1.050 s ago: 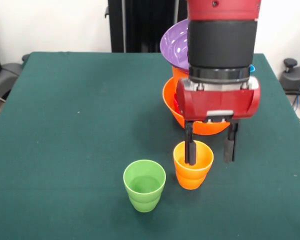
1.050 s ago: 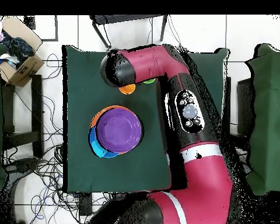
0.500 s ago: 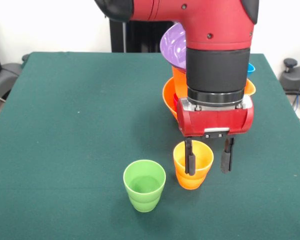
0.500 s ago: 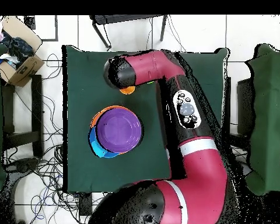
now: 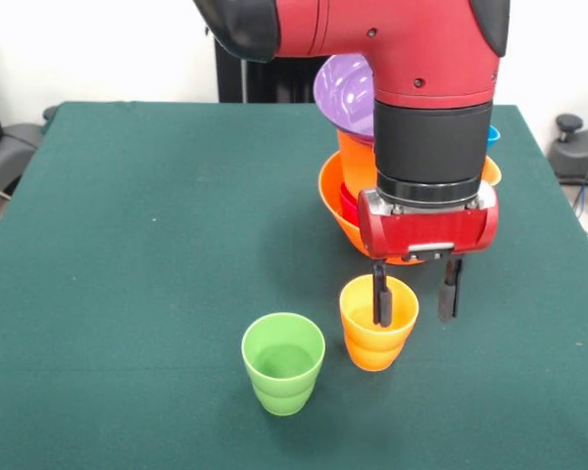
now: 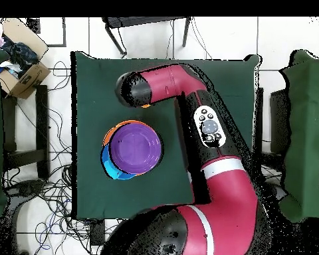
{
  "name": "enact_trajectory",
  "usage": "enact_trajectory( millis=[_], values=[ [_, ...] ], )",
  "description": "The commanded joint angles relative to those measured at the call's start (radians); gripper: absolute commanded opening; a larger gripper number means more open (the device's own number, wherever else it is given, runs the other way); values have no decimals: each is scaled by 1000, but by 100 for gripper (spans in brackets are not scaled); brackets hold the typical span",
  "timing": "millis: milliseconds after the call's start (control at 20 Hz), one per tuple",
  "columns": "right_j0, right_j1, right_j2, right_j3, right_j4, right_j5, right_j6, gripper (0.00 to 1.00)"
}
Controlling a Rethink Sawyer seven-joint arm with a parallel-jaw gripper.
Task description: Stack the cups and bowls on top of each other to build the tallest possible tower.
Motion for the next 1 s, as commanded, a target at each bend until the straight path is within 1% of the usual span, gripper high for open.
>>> enact_trajectory(
  millis=[50,400,700,1000],
  values=[
    [5,-39,-30,92,20,157,-112,100],
    [10,-74,-37,134,47,191,-83,100],
    [18,-65,-47,126,42,205,-64,100],
    [24,-52,-53,118,32,197,-63,100]
  ],
)
